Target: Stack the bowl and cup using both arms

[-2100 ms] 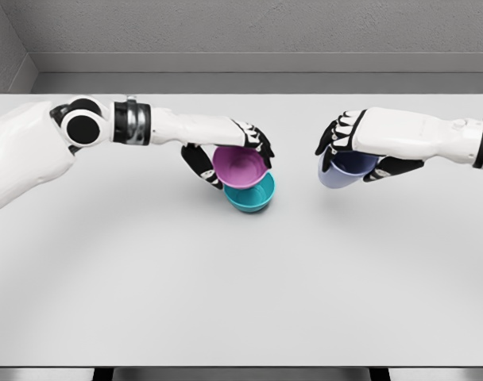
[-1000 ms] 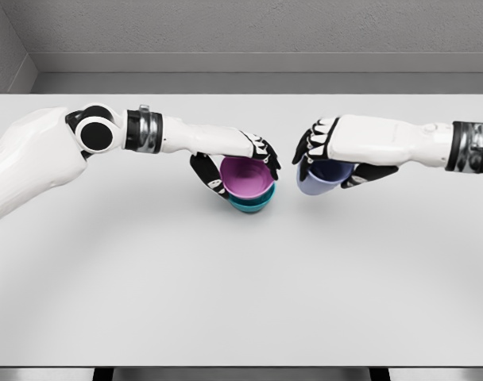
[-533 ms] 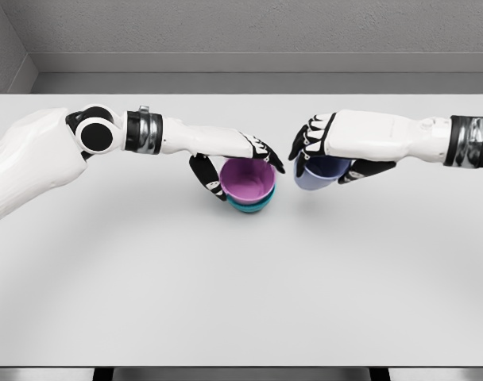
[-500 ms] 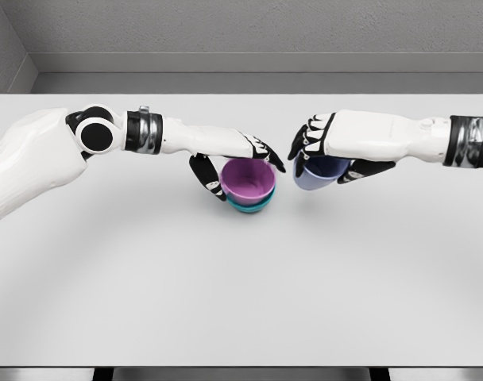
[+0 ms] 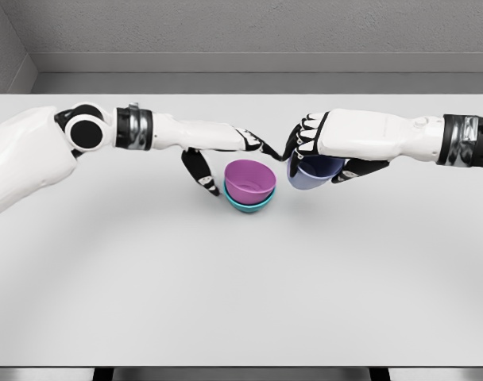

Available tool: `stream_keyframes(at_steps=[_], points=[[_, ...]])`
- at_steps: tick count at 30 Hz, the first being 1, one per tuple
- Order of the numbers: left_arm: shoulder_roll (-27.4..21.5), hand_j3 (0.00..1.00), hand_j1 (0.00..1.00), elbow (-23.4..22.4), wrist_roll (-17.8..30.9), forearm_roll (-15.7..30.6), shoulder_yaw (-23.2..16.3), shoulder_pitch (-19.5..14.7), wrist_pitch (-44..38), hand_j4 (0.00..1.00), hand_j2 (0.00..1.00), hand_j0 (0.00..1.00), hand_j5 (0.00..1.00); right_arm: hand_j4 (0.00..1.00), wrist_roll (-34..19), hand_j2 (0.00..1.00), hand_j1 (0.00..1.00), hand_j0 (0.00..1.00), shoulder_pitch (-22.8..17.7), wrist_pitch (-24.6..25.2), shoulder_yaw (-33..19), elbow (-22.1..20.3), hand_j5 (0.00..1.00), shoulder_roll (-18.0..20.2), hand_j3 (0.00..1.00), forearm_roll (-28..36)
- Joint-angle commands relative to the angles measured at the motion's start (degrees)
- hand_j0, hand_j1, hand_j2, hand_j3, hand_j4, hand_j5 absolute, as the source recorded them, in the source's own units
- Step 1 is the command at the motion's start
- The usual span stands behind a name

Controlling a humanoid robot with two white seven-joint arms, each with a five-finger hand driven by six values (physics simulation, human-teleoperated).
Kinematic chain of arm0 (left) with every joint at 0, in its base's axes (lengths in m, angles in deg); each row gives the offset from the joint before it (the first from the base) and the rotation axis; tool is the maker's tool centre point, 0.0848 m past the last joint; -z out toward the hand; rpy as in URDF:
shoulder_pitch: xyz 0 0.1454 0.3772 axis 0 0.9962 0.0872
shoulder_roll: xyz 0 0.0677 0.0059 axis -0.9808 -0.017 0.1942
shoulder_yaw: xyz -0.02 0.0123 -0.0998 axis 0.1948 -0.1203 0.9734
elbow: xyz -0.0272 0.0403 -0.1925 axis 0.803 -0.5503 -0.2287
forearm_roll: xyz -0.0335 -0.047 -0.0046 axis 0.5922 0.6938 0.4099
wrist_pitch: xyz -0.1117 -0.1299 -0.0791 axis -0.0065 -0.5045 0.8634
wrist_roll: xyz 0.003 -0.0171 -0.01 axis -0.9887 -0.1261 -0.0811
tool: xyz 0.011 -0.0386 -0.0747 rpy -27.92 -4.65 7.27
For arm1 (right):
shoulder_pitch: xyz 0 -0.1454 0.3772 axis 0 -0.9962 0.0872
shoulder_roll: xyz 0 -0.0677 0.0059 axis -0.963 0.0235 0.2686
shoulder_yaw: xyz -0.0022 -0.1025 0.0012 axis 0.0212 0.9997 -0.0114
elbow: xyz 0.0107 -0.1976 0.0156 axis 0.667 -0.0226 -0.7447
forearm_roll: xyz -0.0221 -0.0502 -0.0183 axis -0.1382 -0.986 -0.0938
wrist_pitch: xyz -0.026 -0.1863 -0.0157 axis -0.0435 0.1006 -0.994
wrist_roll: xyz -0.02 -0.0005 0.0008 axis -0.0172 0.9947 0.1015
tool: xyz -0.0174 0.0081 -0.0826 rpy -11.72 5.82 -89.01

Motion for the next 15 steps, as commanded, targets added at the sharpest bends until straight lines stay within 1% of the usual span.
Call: stream_keyframes(at_steps=[1,3,5,6,9,10,12,13,15], points=[[-1.64,1.00,1.00,0.08,-0.06,1.25,0.33,0.00,-0.12,1.00,1.00,1.00,1.00,0.55,0.04,0.55,0.55,0.55,0.00,0.19,-0.04,-0.01,0.55,0.04,0.55,0.41],[-3.31,1.00,1.00,0.25,-0.06,2.57,0.42,0.00,-0.12,1.00,1.00,1.00,1.00,0.55,0.04,0.55,0.55,0.55,0.00,0.19,-0.04,-0.01,0.55,0.04,0.55,0.41],[-3.93,1.00,1.00,0.43,-0.06,2.65,2.00,0.35,-0.12,1.00,1.00,1.00,1.00,0.55,0.04,0.55,0.55,0.55,0.09,0.19,-0.04,-0.01,0.55,0.04,0.55,0.41],[-5.24,1.00,1.00,0.61,-0.15,2.91,2.26,0.26,-0.12,1.00,1.00,1.00,1.00,0.55,0.04,0.55,0.55,0.55,0.26,0.19,-0.04,0.07,0.55,-0.05,0.55,0.41],[-7.27,1.00,1.00,0.96,-0.15,5.20,3.14,0.53,-0.12,1.00,1.00,1.00,1.00,0.55,0.04,0.55,0.55,0.55,1.23,0.19,0.22,0.25,0.55,-1.01,0.55,0.50],[-8.59,1.00,1.00,1.75,-0.15,5.90,3.85,0.70,-0.12,1.00,1.00,1.00,1.00,0.55,0.04,0.55,0.55,0.55,1.58,0.19,0.57,0.25,0.55,-1.54,0.55,0.50],[-10.70,1.00,1.00,3.42,-0.15,7.40,3.93,0.88,-0.12,1.00,1.00,1.00,1.00,0.55,0.04,0.55,0.55,0.55,2.02,0.19,1.19,0.51,0.55,-2.16,0.55,0.50],[-11.57,1.00,1.00,4.12,-0.15,7.75,4.20,1.40,-0.12,1.00,1.00,1.00,1.00,0.55,0.04,0.55,0.55,0.55,2.11,0.19,1.19,0.51,0.55,-2.24,0.55,0.50],[-13.86,1.00,1.00,5.26,-0.15,8.19,8.24,4.65,-0.12,1.00,1.00,1.00,1.00,0.55,0.04,0.55,0.55,0.55,2.46,0.19,1.36,0.69,0.55,-2.95,0.55,0.58]])
